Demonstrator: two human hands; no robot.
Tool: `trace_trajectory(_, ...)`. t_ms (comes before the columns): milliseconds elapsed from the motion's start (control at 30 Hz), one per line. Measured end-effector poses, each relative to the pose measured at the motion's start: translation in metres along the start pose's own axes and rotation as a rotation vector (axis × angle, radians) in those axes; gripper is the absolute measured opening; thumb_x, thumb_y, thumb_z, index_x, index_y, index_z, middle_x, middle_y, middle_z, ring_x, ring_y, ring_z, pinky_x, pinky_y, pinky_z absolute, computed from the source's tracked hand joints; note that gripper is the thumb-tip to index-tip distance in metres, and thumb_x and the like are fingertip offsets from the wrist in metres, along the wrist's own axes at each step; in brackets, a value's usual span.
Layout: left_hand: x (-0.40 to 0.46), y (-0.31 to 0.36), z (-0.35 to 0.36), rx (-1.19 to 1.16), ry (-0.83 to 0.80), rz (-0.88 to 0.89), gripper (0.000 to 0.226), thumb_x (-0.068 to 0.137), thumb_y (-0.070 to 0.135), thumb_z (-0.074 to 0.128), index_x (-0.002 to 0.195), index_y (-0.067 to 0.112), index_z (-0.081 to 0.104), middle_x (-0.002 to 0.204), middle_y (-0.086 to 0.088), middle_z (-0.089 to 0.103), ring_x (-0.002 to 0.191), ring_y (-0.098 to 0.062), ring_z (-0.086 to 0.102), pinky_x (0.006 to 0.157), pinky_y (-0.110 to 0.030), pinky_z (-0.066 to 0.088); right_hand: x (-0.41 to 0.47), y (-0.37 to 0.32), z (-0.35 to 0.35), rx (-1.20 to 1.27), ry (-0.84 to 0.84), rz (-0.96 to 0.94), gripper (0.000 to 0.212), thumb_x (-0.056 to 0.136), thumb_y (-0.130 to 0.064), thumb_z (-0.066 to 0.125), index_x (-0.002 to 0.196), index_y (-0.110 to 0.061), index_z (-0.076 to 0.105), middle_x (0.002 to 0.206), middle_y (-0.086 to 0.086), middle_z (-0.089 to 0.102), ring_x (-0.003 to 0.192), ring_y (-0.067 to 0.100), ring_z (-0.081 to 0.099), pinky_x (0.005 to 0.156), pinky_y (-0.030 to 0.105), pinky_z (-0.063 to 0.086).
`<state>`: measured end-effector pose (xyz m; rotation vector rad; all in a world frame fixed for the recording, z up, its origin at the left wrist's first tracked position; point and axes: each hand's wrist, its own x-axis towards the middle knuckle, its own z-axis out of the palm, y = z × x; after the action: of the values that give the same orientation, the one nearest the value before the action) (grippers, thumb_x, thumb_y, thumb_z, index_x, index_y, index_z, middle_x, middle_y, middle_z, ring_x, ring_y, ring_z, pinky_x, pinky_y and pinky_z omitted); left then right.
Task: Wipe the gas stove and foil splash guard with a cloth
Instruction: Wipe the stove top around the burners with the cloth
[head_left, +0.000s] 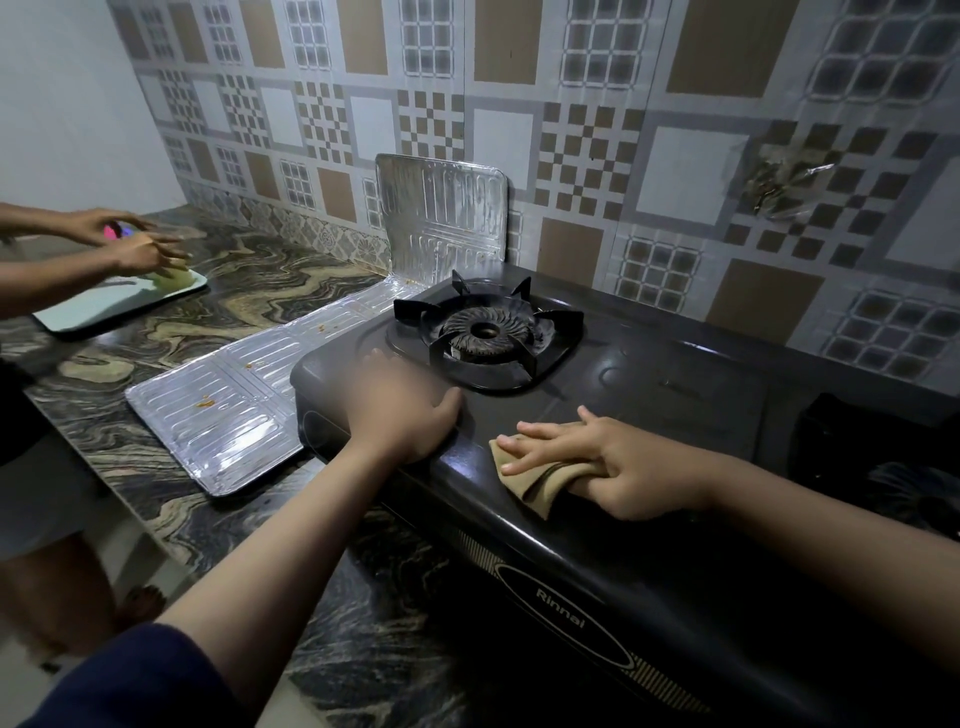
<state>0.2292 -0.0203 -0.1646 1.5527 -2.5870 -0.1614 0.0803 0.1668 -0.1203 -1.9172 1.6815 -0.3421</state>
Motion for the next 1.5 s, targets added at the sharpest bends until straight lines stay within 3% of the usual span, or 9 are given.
trace_trajectory(267, 0.0, -0.004, 0.0, -0.02, -0.013, 0.018, 0.091, 0.089, 0.067, 0.025, 0.151, 0.002, 0.011, 0.16, -0.017, 0.003, 0.148, -0.026, 0.0, 0.116, -0.055, 0.005, -0.011, -0.004, -0.014, 0.132, 0.019, 0.057, 0.049, 0.091, 0.004, 0.046, 0.116, -0.034, 0.063, 0.129, -0.021, 0.059, 0.128, -0.015, 0.039, 0.099, -0.005, 0.023)
trace_trajectory(400, 0.001, -0.004, 0.001, -0.038, 0.002, 0.027, 0.091, 0.089, 0.068, 0.024, 0.151, 0.003, 0.011, 0.16, -0.017, 0.003, 0.148, -0.026, 0.0, 0.116, -0.054, 0.005, -0.026, 0.0, -0.019, 0.227, 0.036, 0.139, 0.037, 0.09, 0.005, 0.045, 0.109, -0.015, 0.07, 0.12, -0.01, 0.068, 0.12, -0.006, 0.054, 0.108, 0.019, 0.038)
trace_trajectory(533, 0.001, -0.006, 0.001, -0.064, 0.0, 0.032, 0.091, 0.089, 0.067, 0.026, 0.151, 0.003, 0.013, 0.16, -0.016, 0.004, 0.148, -0.026, 0.0, 0.116, -0.055, 0.005, -0.039, 0.006, -0.022, 0.137, 0.036, 0.155, 0.041, 0.085, -0.004, 0.043, 0.101, -0.031, 0.07, 0.11, 0.006, 0.071, 0.113, 0.033, 0.062, 0.097, 0.057, 0.045)
trace_trajectory(800, -0.023, 0.002, -0.002, -0.298, 0.467, 0.584, 0.055, 0.081, 0.049, 0.04, 0.104, 0.011, 0.071, 0.114, -0.006, 0.068, 0.107, -0.028, 0.063, 0.097, -0.043, 0.043, -0.047, 0.025, -0.056, 0.175, 0.208, 0.21, 0.024, 0.089, -0.016, 0.05, 0.099, -0.026, 0.07, 0.096, 0.011, 0.072, 0.084, 0.038, 0.063, 0.078, 0.048, 0.051)
trace_trajectory(933, -0.038, 0.018, -0.007, -0.431, 0.198, 0.77, 0.07, 0.077, 0.066, 0.047, 0.123, 0.015, 0.063, 0.134, 0.0, 0.056, 0.127, -0.015, 0.048, 0.104, -0.033, 0.043, -0.051, 0.058, -0.083, 0.22, 0.477, 0.347, 0.018, 0.096, -0.011, 0.05, 0.102, -0.006, 0.066, 0.088, 0.013, 0.062, 0.081, 0.024, 0.055, 0.073, 0.032, 0.041)
trace_trajectory(1100, -0.042, 0.04, -0.001, -0.056, -0.124, 0.825, 0.119, 0.062, 0.093, 0.017, 0.154, 0.018, 0.005, 0.16, 0.005, -0.008, 0.146, -0.007, -0.01, 0.12, -0.043, 0.001, -0.035, 0.082, -0.102, 0.114, 0.777, 0.492, 0.018, 0.095, -0.002, 0.047, 0.098, -0.004, 0.064, 0.087, 0.005, 0.058, 0.084, 0.019, 0.05, 0.06, 0.022, 0.035)
trace_trajectory(1267, -0.038, 0.041, 0.004, 0.03, -0.141, 0.817, 0.119, 0.061, 0.094, 0.009, 0.153, 0.02, -0.004, 0.158, 0.008, -0.017, 0.145, -0.006, -0.016, 0.12, -0.044, 0.002, -0.011, 0.097, -0.1, 0.052, 0.854, 0.522, 0.027, 0.089, 0.005, 0.046, 0.1, -0.013, 0.061, 0.089, 0.008, 0.063, 0.079, 0.021, 0.055, 0.063, 0.018, 0.042)
trace_trajectory(1367, -0.038, 0.041, 0.005, 0.041, -0.147, 0.819, 0.118, 0.061, 0.093, 0.009, 0.153, 0.021, -0.005, 0.158, 0.008, -0.018, 0.145, -0.006, -0.017, 0.12, -0.045, 0.002, 0.009, 0.113, -0.091, -0.053, 0.657, 0.644, 0.035, 0.092, -0.009, 0.046, 0.125, -0.013, 0.056, 0.132, 0.016, 0.056, 0.112, 0.03, 0.054, 0.091, 0.032, 0.043)
trace_trajectory(1500, -0.037, 0.041, 0.004, 0.039, -0.152, 0.821, 0.118, 0.061, 0.094, 0.009, 0.153, 0.022, -0.006, 0.158, 0.009, -0.018, 0.145, -0.006, -0.017, 0.12, -0.044, 0.001, 0.015, 0.117, -0.083, -0.146, 0.416, 0.689, 0.052, 0.1, -0.025, 0.036, 0.151, -0.024, 0.022, 0.161, -0.001, 0.007, 0.149, 0.025, 0.004, 0.12, 0.049, 0.003)
